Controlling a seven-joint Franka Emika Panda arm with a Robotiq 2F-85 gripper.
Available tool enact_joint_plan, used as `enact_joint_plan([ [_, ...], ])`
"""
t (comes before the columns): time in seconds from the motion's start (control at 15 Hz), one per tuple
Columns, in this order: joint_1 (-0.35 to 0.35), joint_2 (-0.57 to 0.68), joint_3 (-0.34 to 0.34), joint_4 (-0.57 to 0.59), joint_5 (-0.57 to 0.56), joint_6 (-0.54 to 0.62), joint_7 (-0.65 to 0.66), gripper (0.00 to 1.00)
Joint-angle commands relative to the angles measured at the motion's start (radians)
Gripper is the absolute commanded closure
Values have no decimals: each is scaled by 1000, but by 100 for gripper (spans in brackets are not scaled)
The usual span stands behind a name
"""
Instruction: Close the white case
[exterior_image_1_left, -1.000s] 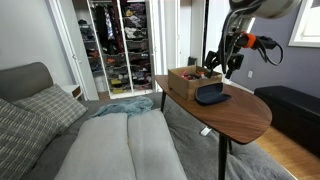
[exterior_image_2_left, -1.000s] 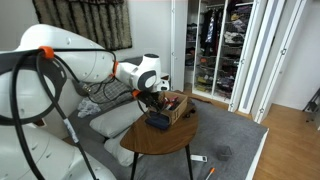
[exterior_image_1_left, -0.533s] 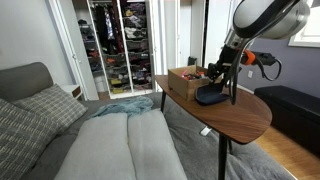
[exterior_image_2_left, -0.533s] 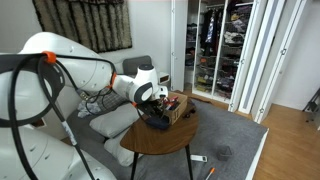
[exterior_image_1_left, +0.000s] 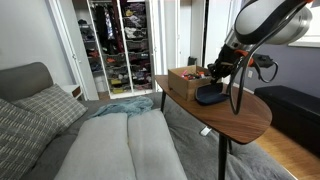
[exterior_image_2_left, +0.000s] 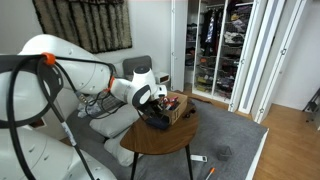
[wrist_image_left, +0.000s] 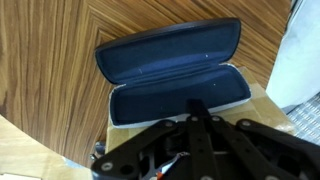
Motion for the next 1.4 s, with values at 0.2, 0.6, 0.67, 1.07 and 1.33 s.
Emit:
enact_joint_plan([
  [0.2, 21, -1, -8, -19, -12, 61, -17, 100],
  [0.6, 34, 27, -24, -4, 1, 57, -42, 100],
  [0.67, 34, 33, -25, -1, -1, 59, -45, 100],
  [1.07, 36, 66, -31, 23, -4, 61, -63, 100],
  [1.33, 36, 81, -35, 35, -1, 41, -64, 100],
])
